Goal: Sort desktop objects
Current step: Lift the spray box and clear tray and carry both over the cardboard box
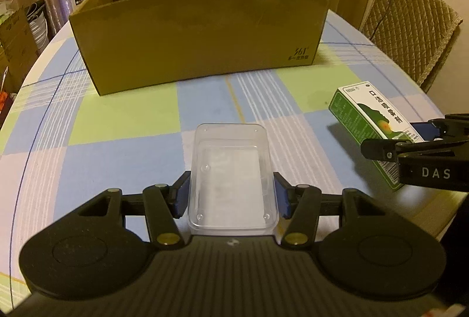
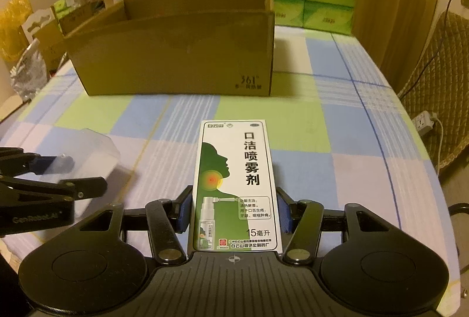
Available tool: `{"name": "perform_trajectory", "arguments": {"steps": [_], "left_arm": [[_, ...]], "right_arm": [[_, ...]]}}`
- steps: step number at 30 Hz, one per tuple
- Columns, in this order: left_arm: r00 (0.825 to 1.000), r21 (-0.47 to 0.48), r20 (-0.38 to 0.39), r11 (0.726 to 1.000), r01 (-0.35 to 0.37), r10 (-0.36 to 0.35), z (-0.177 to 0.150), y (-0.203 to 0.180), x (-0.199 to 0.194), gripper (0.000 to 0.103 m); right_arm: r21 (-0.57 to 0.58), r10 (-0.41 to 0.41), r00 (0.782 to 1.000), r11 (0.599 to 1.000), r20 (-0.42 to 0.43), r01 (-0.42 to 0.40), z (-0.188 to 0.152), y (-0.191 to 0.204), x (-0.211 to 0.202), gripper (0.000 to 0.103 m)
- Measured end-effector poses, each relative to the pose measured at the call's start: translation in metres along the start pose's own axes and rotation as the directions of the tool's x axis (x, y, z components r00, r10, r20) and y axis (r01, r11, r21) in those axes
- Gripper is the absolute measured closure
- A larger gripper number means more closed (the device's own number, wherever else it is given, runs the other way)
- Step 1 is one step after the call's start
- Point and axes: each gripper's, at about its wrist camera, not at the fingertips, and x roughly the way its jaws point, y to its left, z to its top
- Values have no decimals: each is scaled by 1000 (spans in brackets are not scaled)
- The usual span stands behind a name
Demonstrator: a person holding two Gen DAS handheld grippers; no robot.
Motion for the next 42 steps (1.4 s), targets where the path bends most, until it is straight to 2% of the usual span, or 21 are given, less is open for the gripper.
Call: {"name": "perform_trajectory", "arguments": {"steps": [19, 42], "left_arm": [[998, 25, 63, 1000, 8, -9, 20, -3, -63, 51], [994, 21, 106, 999, -35, 33, 38, 22, -83, 51]], "right_arm": [[-22, 52, 990, 999, 128, -50, 30, 25, -56, 50], [-75, 60, 981, 996, 182, -47, 56, 34, -67, 50]]}}
